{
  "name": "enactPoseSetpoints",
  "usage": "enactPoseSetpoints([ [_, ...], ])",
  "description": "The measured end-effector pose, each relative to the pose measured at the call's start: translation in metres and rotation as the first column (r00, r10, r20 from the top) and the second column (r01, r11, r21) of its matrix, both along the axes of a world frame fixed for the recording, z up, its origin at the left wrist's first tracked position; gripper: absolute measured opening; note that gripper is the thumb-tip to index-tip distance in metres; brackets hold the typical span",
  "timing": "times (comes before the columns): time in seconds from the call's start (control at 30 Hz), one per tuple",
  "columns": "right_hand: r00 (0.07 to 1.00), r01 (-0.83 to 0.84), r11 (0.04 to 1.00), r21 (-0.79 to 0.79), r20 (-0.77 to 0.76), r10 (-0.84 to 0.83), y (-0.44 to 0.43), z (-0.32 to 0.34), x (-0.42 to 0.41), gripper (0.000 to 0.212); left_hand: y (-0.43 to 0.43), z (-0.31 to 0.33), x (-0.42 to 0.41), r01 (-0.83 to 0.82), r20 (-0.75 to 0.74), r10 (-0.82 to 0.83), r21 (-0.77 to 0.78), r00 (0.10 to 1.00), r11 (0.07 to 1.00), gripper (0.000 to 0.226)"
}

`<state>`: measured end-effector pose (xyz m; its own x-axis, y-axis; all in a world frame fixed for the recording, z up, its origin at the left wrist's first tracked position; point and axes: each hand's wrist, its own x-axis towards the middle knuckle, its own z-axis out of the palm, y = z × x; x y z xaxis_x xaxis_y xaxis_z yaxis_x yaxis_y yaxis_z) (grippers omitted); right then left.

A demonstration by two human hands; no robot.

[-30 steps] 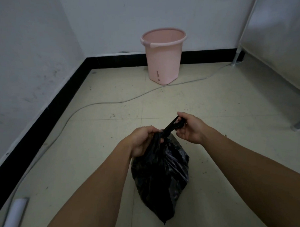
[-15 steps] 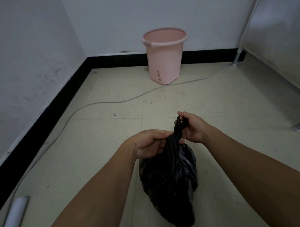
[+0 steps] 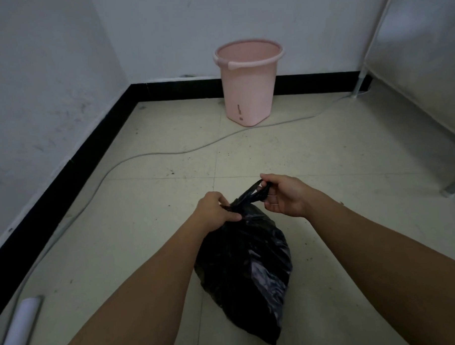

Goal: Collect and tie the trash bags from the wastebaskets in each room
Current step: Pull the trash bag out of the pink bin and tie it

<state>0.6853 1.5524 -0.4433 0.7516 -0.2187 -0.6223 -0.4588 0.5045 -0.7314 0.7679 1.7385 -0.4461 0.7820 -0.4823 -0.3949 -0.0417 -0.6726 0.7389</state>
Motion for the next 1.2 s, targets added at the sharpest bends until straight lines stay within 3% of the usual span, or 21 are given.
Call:
enactPoseSetpoints([
  [0.07, 0.999, -0.038, 0.999, -0.005, -0.001, 0.038, 0.004, 0.001, 0.002, 0.029, 0.003, 0.000, 0.003, -0.057, 0.180, 0.036, 0.113, 0.983, 0.992, 0.035],
  [0.13, 0.998, -0.063, 0.998, -0.012, 0.000, 0.063, 0.009, 0.003, 0.005, 0.029, 0.004, 0.001, 0.004, -0.078, 0.170, 0.055, 0.131, 0.984, 0.988, 0.024],
  [0.23, 0.998, -0.057, 0.998, -0.011, 0.009, 0.057, 0.013, 0.005, 0.010, 0.029, 0.005, 0.009, 0.004, -0.224, -0.181, 0.214, -0.034, 0.960, 0.974, 0.006],
  [0.3, 0.999, -0.049, 0.999, -0.008, 0.010, 0.049, 0.014, 0.005, 0.011, 0.030, 0.009, 0.014, 0.007, -0.303, -0.347, 0.256, -0.086, 0.902, 0.949, 0.012],
  [0.47, 0.998, -0.058, 0.998, -0.011, 0.008, 0.058, 0.018, 0.004, 0.011, 0.029, 0.017, 0.019, 0.006, -0.432, -0.469, 0.293, -0.221, 0.833, 0.875, 0.041],
  [0.57, 0.999, -0.044, 0.999, -0.009, 0.010, 0.044, 0.018, 0.006, 0.011, 0.028, 0.021, 0.021, 0.005, -0.421, -0.626, 0.165, -0.286, 0.762, 0.861, 0.038],
  [0.63, 1.000, -0.013, 1.000, 0.011, 0.013, 0.013, 0.015, 0.006, 0.010, 0.028, 0.025, 0.023, 0.007, -0.420, -0.715, 0.086, -0.304, 0.694, 0.855, 0.010],
  [0.7, 1.000, 0.011, 0.999, 0.034, 0.013, -0.012, 0.012, 0.006, 0.008, 0.028, 0.029, 0.021, 0.009, -0.473, -0.793, 0.041, -0.320, 0.608, 0.821, 0.015],
  [0.77, 1.000, 0.028, 0.998, 0.053, 0.012, -0.028, 0.010, 0.005, 0.007, 0.029, 0.032, 0.021, 0.012, -0.566, -0.841, -0.002, -0.366, 0.540, 0.739, 0.011],
  [0.83, 0.998, 0.054, 0.996, 0.069, 0.013, -0.055, 0.009, 0.006, 0.007, 0.030, 0.035, 0.022, 0.012, -0.623, -0.863, -0.075, -0.418, 0.499, 0.661, 0.021],
  [0.9, 0.996, 0.083, 0.994, 0.070, 0.014, -0.084, 0.008, 0.007, 0.008, 0.031, 0.037, 0.021, 0.012, -0.574, -0.838, -0.125, -0.464, 0.531, 0.675, 0.032],
  [0.97, 0.995, 0.093, 0.993, 0.067, 0.016, -0.094, 0.008, 0.008, 0.009, 0.031, 0.034, 0.018, 0.010, -0.485, -0.782, -0.076, -0.457, 0.619, 0.746, 0.030],
  [1.07, 0.998, 0.060, 0.997, 0.043, 0.010, -0.061, 0.013, 0.008, 0.010, 0.032, 0.024, 0.014, 0.003, -0.342, -0.591, 0.112, -0.293, 0.799, 0.893, 0.027],
  [1.13, 1.000, 0.025, 1.000, 0.011, 0.006, -0.025, 0.016, 0.007, 0.010, 0.031, 0.018, 0.010, 0.002, -0.253, -0.353, 0.186, -0.154, 0.917, 0.955, 0.029],
  [1.2, 1.000, 0.001, 1.000, -0.019, 0.001, -0.001, 0.019, 0.007, 0.009, 0.030, 0.015, 0.006, 0.004, -0.154, 0.056, 0.152, 0.027, 0.987, 0.988, 0.024],
])
